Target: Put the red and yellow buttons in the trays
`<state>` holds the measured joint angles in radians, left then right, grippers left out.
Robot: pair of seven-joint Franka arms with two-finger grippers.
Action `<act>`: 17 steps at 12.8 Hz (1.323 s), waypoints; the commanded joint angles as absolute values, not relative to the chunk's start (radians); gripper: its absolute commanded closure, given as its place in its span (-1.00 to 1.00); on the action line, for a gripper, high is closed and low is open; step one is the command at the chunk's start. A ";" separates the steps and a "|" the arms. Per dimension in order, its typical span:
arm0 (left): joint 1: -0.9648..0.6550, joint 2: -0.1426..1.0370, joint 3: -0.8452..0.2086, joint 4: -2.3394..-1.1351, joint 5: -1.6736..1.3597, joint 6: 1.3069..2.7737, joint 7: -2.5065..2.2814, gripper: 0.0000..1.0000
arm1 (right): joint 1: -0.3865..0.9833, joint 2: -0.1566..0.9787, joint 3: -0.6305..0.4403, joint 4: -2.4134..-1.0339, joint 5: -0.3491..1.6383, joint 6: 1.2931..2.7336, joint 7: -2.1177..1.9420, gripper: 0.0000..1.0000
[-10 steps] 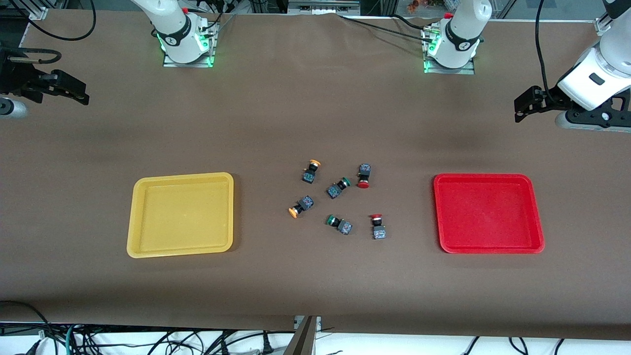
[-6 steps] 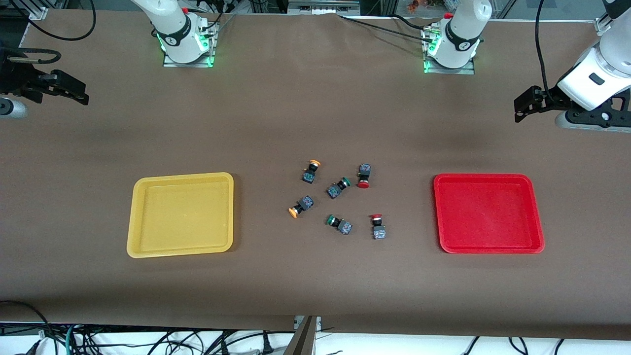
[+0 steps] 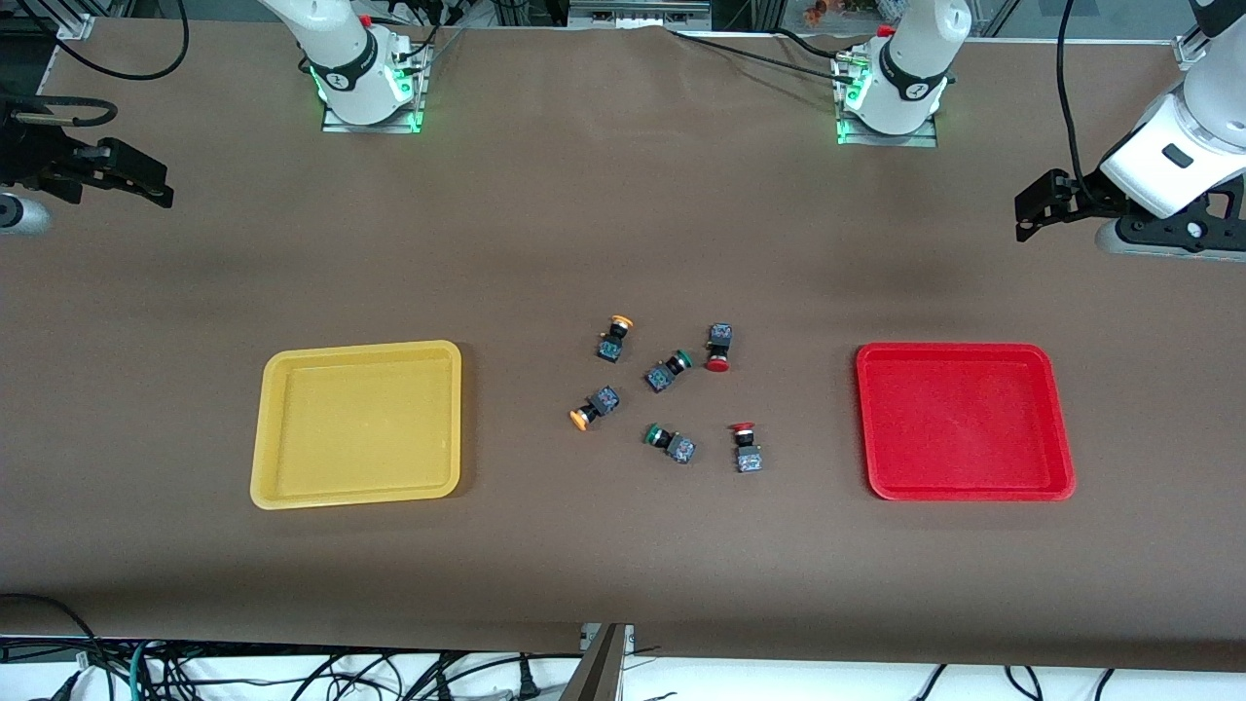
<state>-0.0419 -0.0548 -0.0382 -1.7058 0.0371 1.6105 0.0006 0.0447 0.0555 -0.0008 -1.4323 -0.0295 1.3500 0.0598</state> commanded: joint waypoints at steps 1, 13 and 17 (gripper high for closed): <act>-0.048 -0.041 -0.034 -1.678 0.023 1.592 0.018 -1.00 | 0.038 0.054 0.003 -1.425 -0.037 1.351 0.052 -1.00; -0.049 -0.041 -0.035 -1.677 0.023 1.594 0.018 -1.00 | 0.026 0.055 0.002 -1.427 -0.031 1.353 0.054 -1.00; -0.049 -0.041 -0.035 -1.677 0.023 1.595 0.018 -1.00 | 0.032 0.087 0.005 -1.427 -0.037 1.385 0.063 -1.00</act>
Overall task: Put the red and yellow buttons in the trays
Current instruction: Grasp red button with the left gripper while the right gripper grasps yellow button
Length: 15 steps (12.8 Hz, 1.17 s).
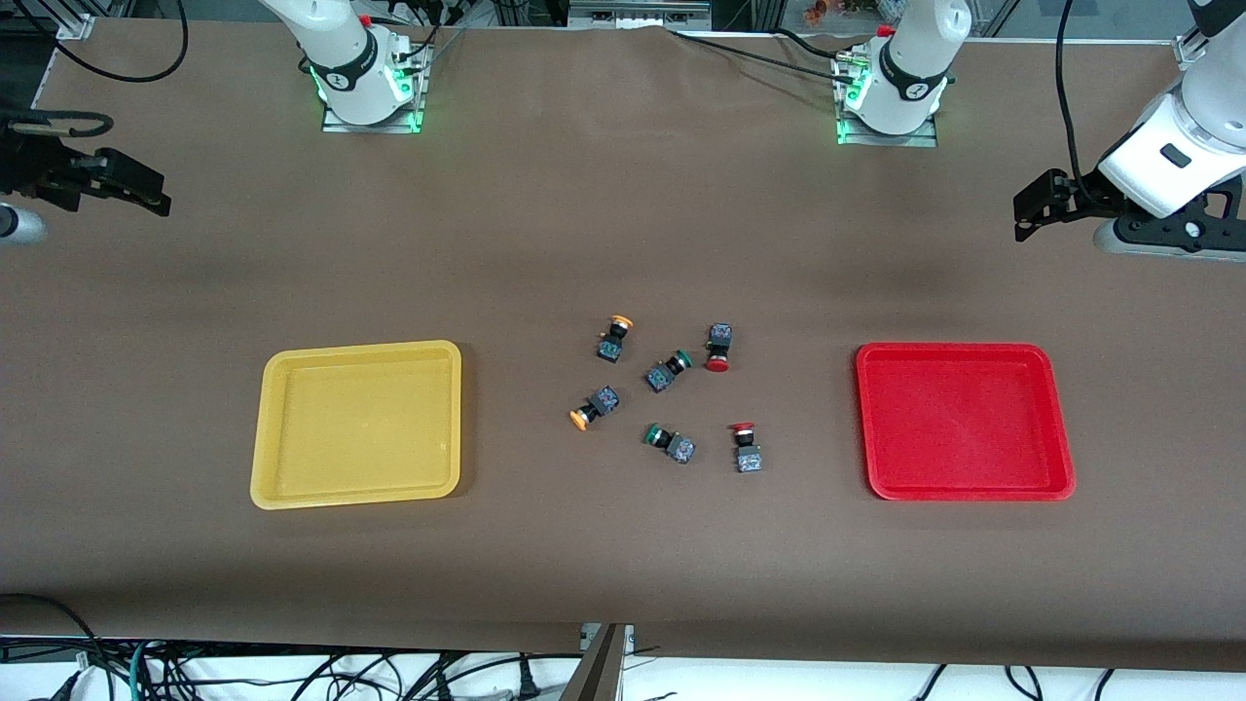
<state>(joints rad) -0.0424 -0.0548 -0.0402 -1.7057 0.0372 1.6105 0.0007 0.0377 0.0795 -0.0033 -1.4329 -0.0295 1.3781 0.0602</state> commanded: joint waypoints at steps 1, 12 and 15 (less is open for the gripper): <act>-0.049 -0.041 -0.035 -1.677 0.023 1.595 0.018 -1.00 | 0.037 0.094 0.009 -1.428 -0.038 1.382 0.063 -1.00; -0.058 0.156 -0.035 -1.674 -0.026 1.658 -0.017 -1.00 | 0.127 0.182 0.020 -1.428 -0.043 1.408 0.106 -1.00; -0.089 0.256 -0.037 -1.671 -0.064 1.825 -0.133 -1.00 | 0.216 0.288 0.021 -1.430 -0.012 1.503 0.285 -1.00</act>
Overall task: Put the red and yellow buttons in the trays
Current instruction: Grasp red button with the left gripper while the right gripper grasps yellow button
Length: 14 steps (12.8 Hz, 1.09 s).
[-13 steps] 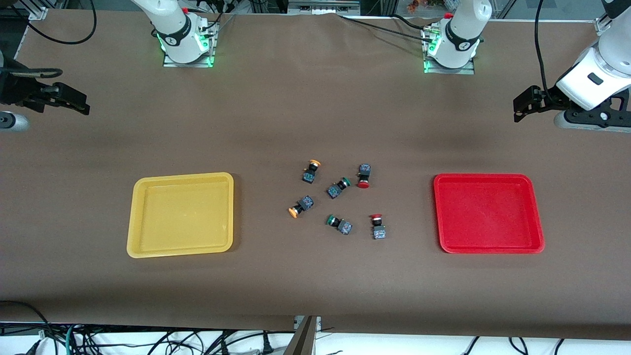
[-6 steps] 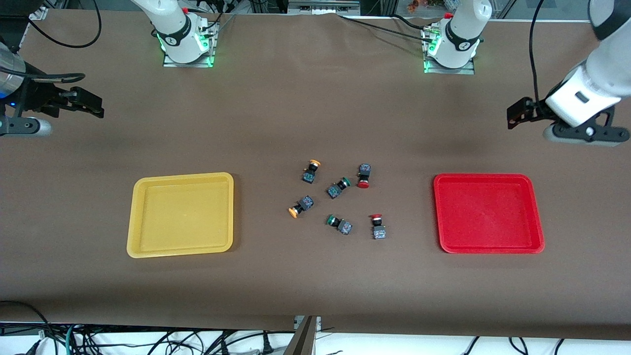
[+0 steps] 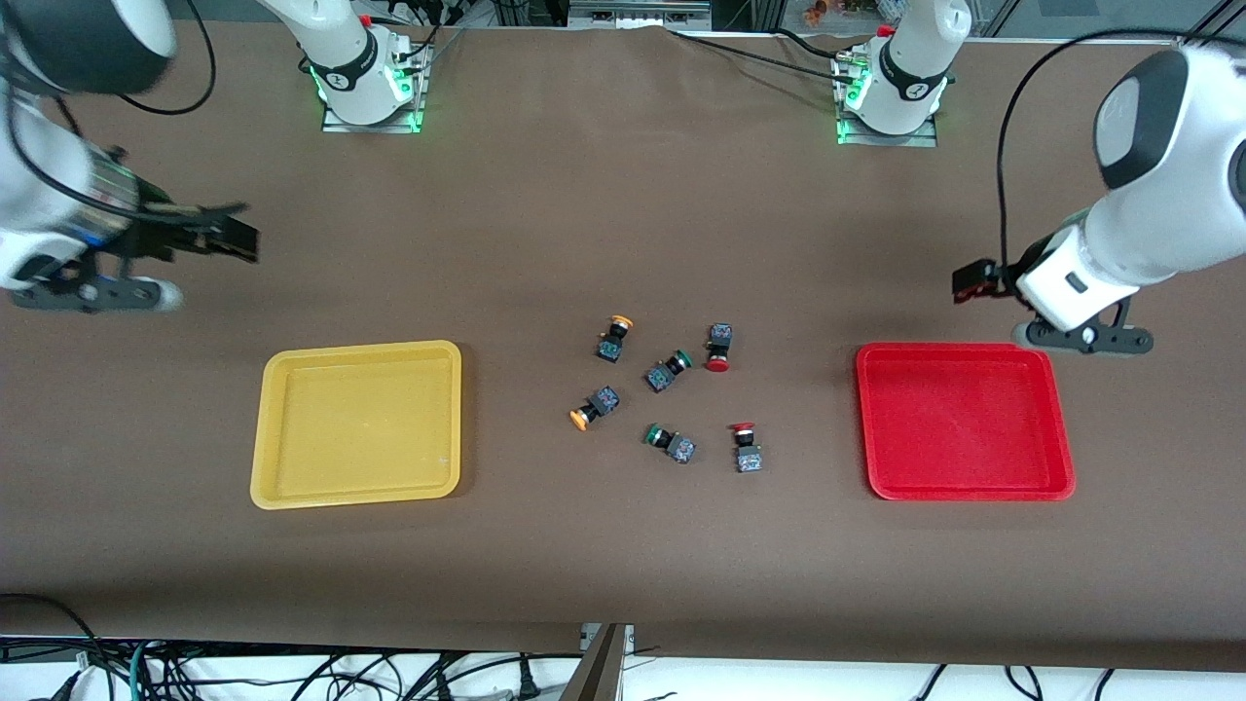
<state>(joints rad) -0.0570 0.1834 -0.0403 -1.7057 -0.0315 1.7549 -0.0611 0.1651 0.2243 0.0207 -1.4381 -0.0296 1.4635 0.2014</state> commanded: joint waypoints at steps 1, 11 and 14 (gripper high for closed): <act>-0.131 0.300 -0.037 -1.654 -0.066 1.885 -0.202 -1.00 | 0.254 0.325 0.021 -1.431 -0.003 1.549 0.335 -1.00; -0.386 0.807 -0.026 -1.371 0.076 2.290 -0.657 -1.00 | 0.580 0.649 0.021 -1.428 0.089 2.008 0.968 -1.00; -0.393 0.871 -0.028 -1.371 0.150 2.451 -0.658 -1.00 | 0.620 0.719 0.023 -1.428 0.121 2.098 1.055 -1.00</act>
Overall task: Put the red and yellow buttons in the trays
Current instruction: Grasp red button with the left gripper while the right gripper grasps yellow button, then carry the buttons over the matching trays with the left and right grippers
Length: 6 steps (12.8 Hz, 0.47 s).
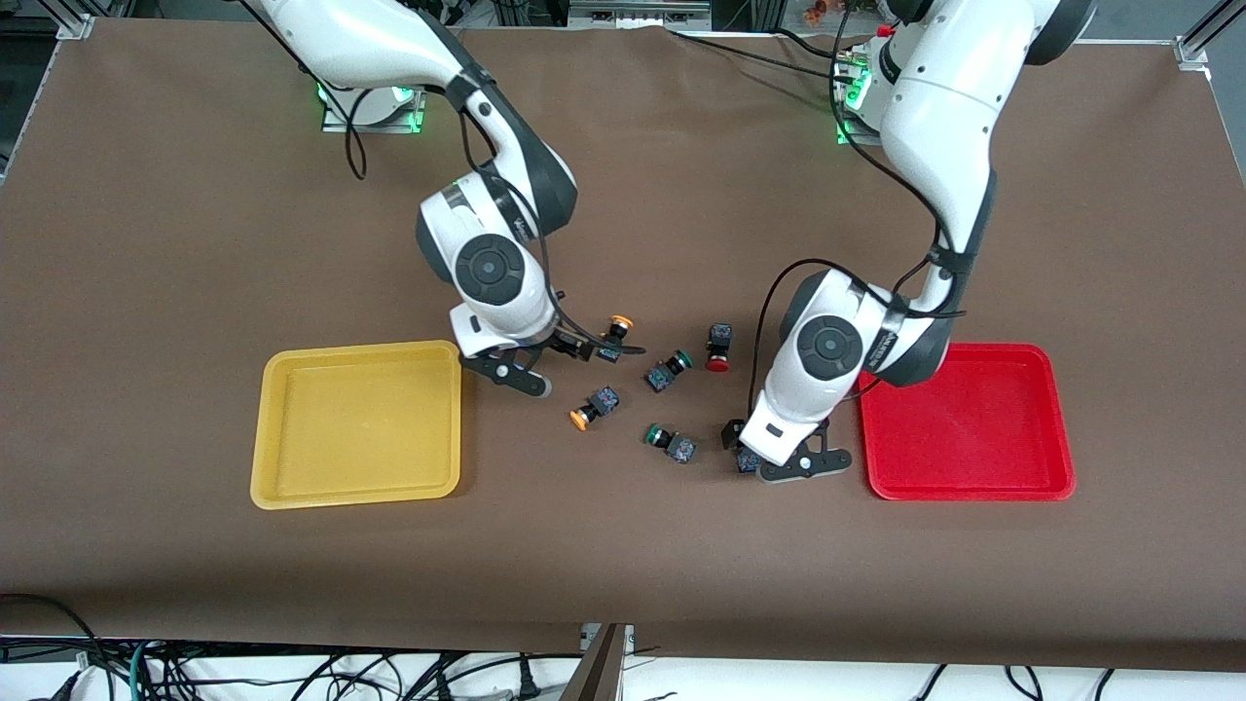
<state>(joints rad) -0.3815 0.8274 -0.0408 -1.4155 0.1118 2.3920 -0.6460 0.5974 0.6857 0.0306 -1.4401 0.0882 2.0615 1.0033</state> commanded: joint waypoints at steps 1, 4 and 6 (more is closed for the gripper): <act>-0.402 0.888 -0.028 -1.371 0.155 2.482 -0.655 -1.00 | 0.638 0.739 0.023 -1.428 0.138 2.133 1.071 -1.00; -0.416 0.923 -0.026 -1.371 0.166 2.549 -0.643 -1.00 | 0.657 0.796 0.023 -1.428 0.149 2.222 1.084 -1.00; -0.413 0.923 -0.028 -1.382 0.208 2.568 -0.643 -1.00 | 0.676 0.821 0.023 -1.428 0.156 2.270 1.097 -1.00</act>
<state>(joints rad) -0.4051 0.9042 -0.0404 -1.4126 0.1613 2.5576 -0.6432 0.6571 0.8002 0.0306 -1.4390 0.1335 2.2346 1.0809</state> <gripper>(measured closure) 0.000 0.000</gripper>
